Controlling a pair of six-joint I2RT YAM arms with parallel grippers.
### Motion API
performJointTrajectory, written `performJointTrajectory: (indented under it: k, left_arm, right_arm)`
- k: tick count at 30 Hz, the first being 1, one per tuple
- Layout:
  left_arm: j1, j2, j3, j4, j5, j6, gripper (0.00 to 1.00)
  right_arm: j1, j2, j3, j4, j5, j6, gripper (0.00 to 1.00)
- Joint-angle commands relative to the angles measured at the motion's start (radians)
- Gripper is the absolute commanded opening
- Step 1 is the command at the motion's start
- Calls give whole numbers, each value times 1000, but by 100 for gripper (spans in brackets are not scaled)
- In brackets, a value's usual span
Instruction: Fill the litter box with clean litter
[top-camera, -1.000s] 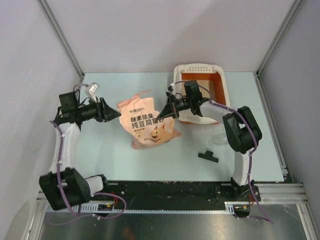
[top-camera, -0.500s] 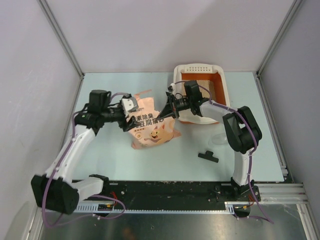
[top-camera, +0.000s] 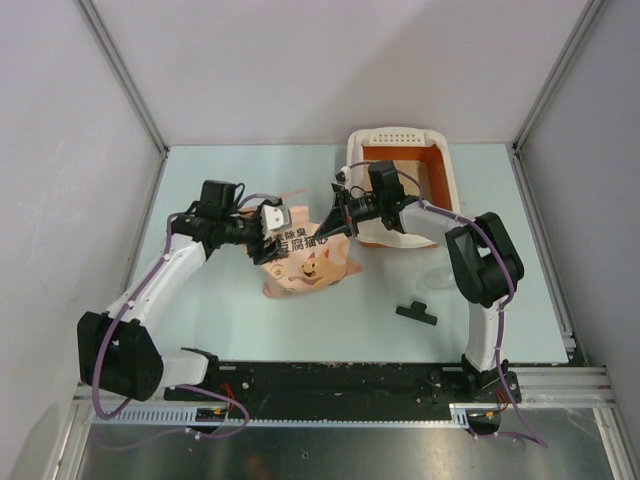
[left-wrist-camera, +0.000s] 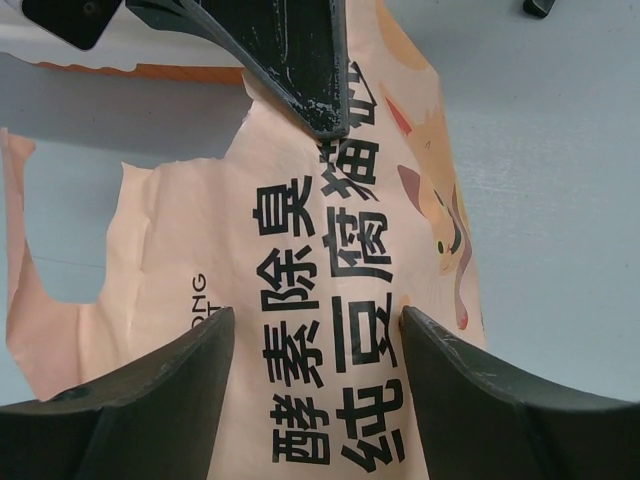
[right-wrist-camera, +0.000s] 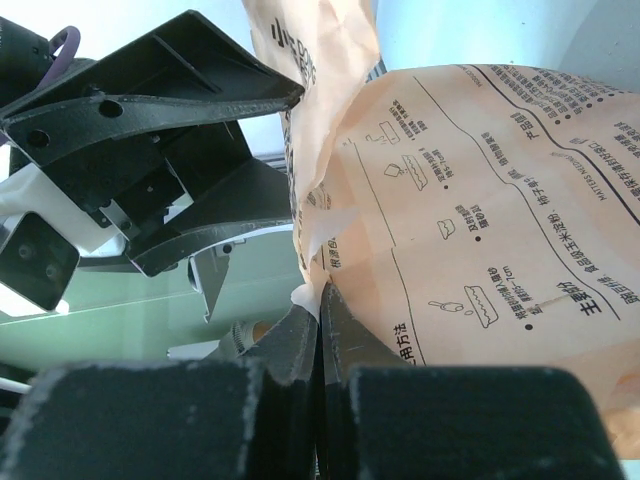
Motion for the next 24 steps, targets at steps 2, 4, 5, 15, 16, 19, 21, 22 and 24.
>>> performJointTrajectory:
  k: [2, 4, 5, 15, 16, 19, 21, 22, 24]
  left_arm:
    - [-10, 3, -18, -8, 44, 53, 69]
    - [-10, 6, -25, -9, 38, 59, 66]
    - [-10, 5, -35, -14, 35, 75, 65]
    - [-8, 49, -22, -43, 20, 47, 36]
    - [-8, 55, -18, -41, 17, 18, 31]
    - [-1, 77, 8, -43, 17, -54, 17]
    - [2, 71, 14, -41, 17, -75, 10]
    - [2, 66, 14, -43, 15, -94, 9]
    - [2, 52, 13, -41, 15, -103, 7]
  right_arm:
    - [-19, 7, 18, -29, -79, 42, 0]
    - [-20, 10, 18, -31, -78, 42, 0]
    - [-19, 10, 19, -34, -78, 37, 0]
    - [-29, 19, 34, -52, -70, 13, 0]
    - [-34, 18, 36, -61, -71, 8, 0]
    - [-51, 9, 42, -68, -65, -19, 0]
    - [-60, -10, 51, -90, -50, -65, 5]
    - [-71, -19, 56, -100, -44, -87, 13]
    - [-82, -42, 77, -150, -23, -146, 20]
